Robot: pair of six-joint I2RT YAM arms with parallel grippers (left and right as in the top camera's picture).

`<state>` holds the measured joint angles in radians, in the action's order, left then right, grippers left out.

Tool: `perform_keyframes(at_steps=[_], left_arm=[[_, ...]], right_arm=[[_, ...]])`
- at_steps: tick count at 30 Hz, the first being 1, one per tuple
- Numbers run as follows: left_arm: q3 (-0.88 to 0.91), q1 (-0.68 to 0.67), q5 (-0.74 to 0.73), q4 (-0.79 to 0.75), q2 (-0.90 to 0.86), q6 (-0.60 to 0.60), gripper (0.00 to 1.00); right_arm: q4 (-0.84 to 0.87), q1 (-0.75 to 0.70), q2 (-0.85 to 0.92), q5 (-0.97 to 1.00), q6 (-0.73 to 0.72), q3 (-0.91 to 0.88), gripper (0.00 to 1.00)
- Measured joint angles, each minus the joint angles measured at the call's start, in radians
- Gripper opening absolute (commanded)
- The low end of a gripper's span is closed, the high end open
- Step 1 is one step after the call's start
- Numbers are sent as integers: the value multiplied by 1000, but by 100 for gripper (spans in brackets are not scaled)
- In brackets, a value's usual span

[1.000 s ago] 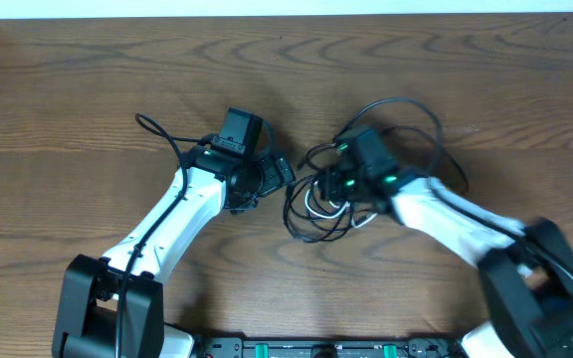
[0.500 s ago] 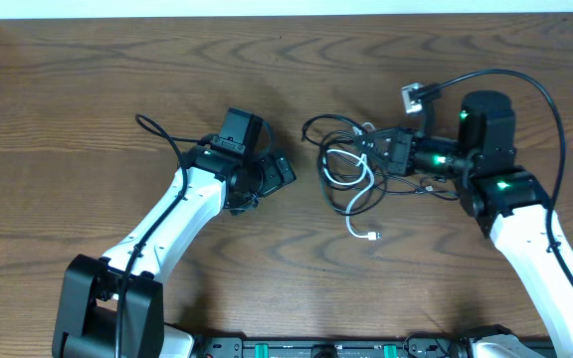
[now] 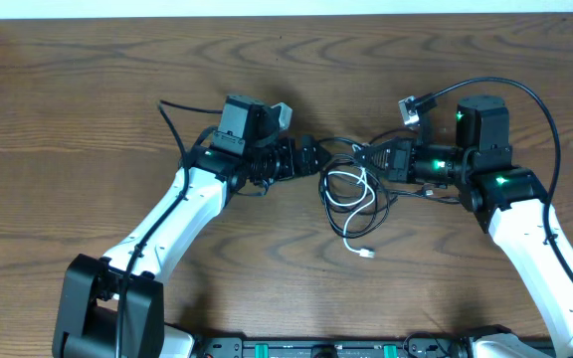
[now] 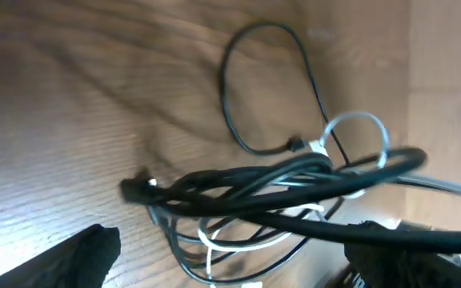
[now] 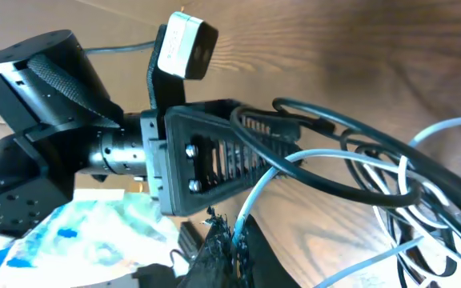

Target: Untangle cables

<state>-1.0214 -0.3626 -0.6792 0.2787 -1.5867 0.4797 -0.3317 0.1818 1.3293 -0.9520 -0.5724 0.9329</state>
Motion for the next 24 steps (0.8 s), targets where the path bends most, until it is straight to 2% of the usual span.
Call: perform_keyframes(at_steps=[5,17,18,22,24], left_arm=[[0,-31,22,-15,0,-67,85],[0,-206,362,-27,0,-92,84],[0,-210,386,-32,0,-92,80],[0,-211,472,-51,-3,-96,49],[0,-211,501,-71,-14,-94,37]], right_arm=[[0,0,0,-47,-25,0,1],[0,0,0,-169,-52,0,1],[0,0,0,-180,-53,0,1],[1,0,0,-221,-53,0,1],[2,0,0,-238,-53,0,1]])
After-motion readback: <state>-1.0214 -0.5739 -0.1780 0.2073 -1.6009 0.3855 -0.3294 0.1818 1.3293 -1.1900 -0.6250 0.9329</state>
